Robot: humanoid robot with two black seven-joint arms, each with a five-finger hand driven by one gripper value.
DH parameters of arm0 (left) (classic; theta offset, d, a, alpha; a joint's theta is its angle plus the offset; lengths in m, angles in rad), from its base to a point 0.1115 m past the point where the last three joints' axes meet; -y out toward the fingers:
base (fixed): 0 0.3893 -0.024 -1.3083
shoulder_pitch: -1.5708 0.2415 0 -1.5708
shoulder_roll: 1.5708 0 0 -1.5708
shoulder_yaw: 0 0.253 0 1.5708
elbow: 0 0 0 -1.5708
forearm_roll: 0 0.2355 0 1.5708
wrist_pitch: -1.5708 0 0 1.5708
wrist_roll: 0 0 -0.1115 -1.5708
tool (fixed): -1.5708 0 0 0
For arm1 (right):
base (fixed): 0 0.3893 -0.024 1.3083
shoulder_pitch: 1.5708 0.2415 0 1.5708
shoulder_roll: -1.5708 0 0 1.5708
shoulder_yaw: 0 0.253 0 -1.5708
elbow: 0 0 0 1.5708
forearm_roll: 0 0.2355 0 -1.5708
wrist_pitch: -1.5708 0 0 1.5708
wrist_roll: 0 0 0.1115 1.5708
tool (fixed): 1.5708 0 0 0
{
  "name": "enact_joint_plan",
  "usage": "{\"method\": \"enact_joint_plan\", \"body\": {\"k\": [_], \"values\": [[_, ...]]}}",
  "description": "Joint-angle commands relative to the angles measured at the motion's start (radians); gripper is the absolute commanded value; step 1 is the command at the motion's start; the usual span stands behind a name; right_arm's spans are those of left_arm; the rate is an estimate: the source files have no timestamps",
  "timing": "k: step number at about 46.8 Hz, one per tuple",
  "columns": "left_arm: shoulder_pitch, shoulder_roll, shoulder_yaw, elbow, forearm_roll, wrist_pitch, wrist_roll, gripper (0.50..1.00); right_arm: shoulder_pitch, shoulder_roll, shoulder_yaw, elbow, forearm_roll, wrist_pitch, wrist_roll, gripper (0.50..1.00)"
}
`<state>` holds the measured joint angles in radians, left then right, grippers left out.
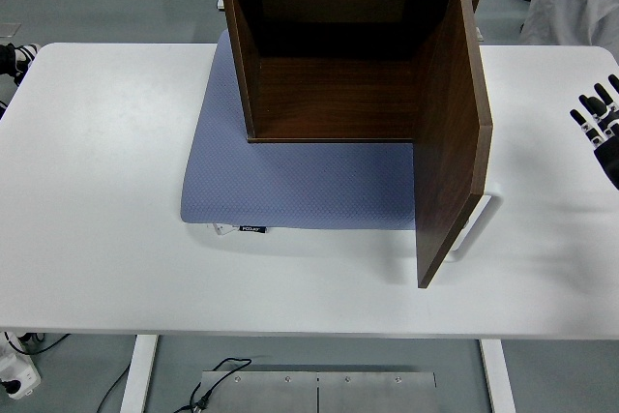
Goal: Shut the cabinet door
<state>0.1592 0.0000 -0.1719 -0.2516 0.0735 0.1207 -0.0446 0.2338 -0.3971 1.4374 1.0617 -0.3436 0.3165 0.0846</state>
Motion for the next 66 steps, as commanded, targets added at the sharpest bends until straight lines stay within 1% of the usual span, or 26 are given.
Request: {"method": "enact_joint_plan", "body": {"k": [1,12,21,26,30,36,43,52,59,66], "values": [[0.0,0.0,0.0,0.0,0.0,0.0,0.0,1.0,-0.031,-0.012,0.001,0.01,0.0,0.024,0.003,1.0],[0.0,0.0,0.002,0.0,0.0,0.0,0.0,1.0,-0.122,-0.057,0.04,0.076,0.0,0.059,0.003,1.0],[-0.001,0.0,0.0,0.0,0.0,0.0,0.0,1.0,-0.197,-0.097,0.058,0.185,0.0,0.075,0.003,1.0],[0.0,0.0,0.0,0.0,0.0,0.0,0.0,1.0,-0.254,-0.103,0.08,0.248,-0.002,0.078,0.003,1.0],[-0.001,0.0,0.0,0.0,0.0,-0.001,0.0,1.0,-0.295,-0.103,0.087,0.296,-0.002,0.092,0.003,1.0],[0.0,0.0,0.0,0.0,0.0,0.0,-0.001,1.0,-0.344,-0.1,0.086,0.346,-0.008,0.104,0.004,1.0],[0.0,0.0,0.0,-0.001,0.0,0.0,0.0,1.0,-0.361,-0.098,0.074,0.389,-0.014,0.119,0.004,1.0],[0.0,0.0,0.0,-0.001,0.0,0.0,0.0,1.0,-0.39,-0.097,0.047,0.451,-0.081,0.168,0.004,1.0],[0.0,0.0,0.0,0.0,0.0,0.0,0.0,1.0,-0.393,-0.097,0.034,0.488,-0.1,0.2,0.004,1.0],[-0.001,0.0,0.0,0.0,0.0,-0.001,0.0,1.0,-0.392,-0.095,0.0,0.512,-0.109,0.214,0.003,1.0]]}}
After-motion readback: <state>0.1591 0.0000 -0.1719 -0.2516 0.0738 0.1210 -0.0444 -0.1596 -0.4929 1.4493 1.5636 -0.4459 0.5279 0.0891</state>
